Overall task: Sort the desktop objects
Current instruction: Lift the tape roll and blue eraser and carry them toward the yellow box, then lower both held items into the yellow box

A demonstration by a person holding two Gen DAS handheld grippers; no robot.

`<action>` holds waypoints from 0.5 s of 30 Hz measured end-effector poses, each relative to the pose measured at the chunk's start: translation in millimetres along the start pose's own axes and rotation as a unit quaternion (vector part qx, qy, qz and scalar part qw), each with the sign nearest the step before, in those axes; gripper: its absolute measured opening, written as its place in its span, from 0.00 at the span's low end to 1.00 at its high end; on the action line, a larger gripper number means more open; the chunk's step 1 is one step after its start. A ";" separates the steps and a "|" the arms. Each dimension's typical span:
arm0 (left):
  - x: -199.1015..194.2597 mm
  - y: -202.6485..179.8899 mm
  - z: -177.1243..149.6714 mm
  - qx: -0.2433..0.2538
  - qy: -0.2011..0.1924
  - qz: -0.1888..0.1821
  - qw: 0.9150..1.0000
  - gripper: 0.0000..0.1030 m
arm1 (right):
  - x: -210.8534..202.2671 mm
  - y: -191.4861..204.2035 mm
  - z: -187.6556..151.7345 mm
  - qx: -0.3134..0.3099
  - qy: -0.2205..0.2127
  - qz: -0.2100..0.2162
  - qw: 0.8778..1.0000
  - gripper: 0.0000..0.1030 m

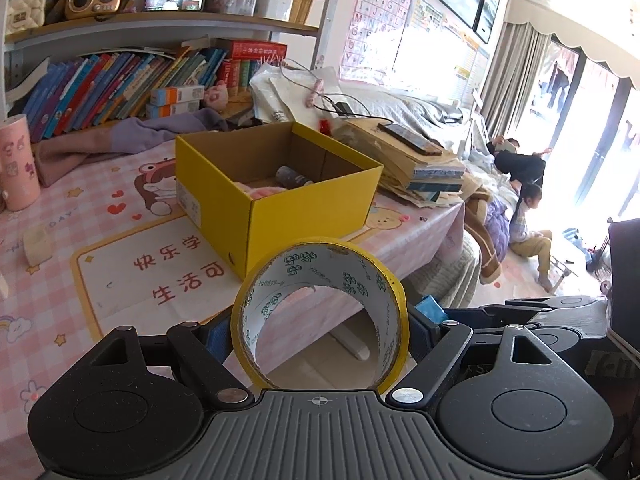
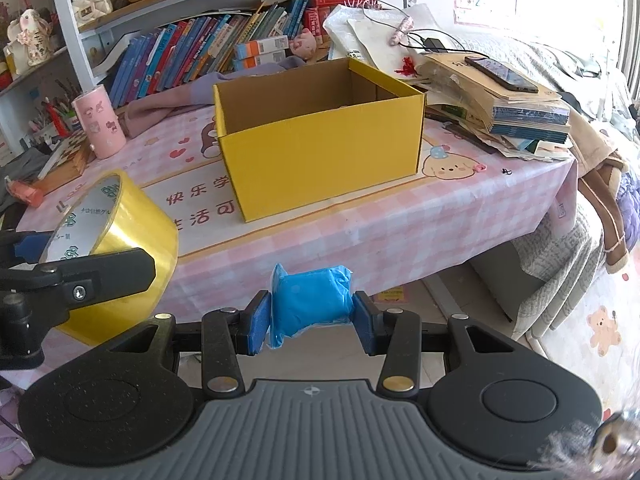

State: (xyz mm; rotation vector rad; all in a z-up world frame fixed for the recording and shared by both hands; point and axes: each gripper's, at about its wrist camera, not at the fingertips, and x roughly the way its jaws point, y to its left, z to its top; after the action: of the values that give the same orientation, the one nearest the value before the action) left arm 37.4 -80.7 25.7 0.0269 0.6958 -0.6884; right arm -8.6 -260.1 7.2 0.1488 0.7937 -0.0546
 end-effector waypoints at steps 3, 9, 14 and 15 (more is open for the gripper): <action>4.8 -2.3 3.5 0.004 0.000 0.002 1.000 0.81 | 4.7 -3.6 4.2 0.000 0.002 0.002 1.000 0.40; 14.0 -6.6 9.8 0.014 -0.001 0.002 1.000 0.81 | 10.9 -6.7 10.1 -0.005 0.002 0.004 1.000 0.40; 24.4 -10.6 15.4 0.016 -0.001 0.003 1.000 0.81 | 14.8 -9.1 14.4 -0.007 0.002 0.004 1.000 0.40; 27.2 -11.5 17.0 0.016 0.000 0.004 1.000 0.81 | 16.8 -10.8 16.4 -0.008 0.002 0.004 1.000 0.40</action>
State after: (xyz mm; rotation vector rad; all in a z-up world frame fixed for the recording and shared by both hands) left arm 55.7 -109.5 25.0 0.0594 0.6834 -0.6917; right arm 13.6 -273.2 5.3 0.1369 0.7971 -0.0393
